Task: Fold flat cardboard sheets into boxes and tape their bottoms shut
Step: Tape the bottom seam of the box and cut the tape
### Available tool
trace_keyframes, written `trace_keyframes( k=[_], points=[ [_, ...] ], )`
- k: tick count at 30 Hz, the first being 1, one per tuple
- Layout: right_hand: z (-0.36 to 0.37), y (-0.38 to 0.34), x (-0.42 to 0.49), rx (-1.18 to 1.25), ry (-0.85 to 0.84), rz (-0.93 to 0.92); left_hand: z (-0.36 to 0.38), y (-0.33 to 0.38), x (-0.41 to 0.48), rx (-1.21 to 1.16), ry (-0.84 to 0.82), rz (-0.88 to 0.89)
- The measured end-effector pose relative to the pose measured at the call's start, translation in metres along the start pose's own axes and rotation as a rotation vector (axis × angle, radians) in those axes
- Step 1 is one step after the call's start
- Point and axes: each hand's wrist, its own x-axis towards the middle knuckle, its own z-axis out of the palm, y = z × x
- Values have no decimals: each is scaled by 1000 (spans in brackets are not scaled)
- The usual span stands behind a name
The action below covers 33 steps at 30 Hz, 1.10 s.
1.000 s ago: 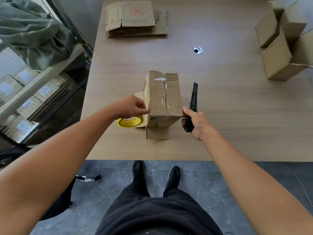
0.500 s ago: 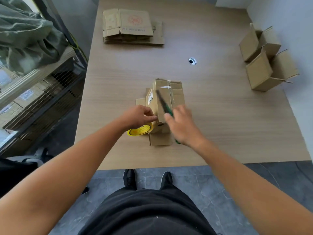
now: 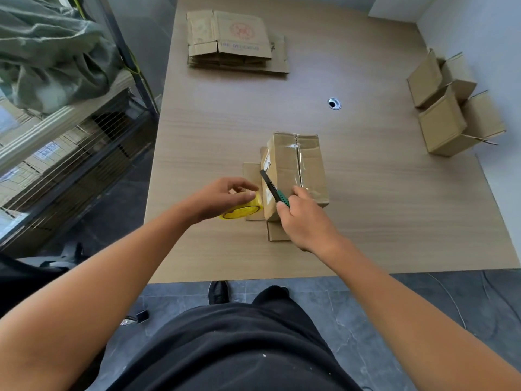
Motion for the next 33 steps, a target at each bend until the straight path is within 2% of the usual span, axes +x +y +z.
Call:
trace_keyframes(
  k=[4,7,13,16,23,26,29,33],
  points=[
    [-3,-6,-3,2,-5,30,1,10,17,433,42,33],
    [-4,-11,-2,-2,3,55,4,12,29,651,10,58],
    [4,-10,6,-100,-126,80,3,9,26,715,89,111],
    [8,-14,4,-128,-133,103,3,9,24,795,106,129],
    [6,-29,-2,-220,-147,117,19,-6,11,1039,330,390],
    [-3,-41,-1,-279,-220,143,23,-15,6,1102,434,460],
    [-26,-54,4,-290,-301,198,21,-18,7,1152,457,523],
    [-48,-62,-1,-406,-440,100,22,-20,12,1145,463,511]
  ],
)
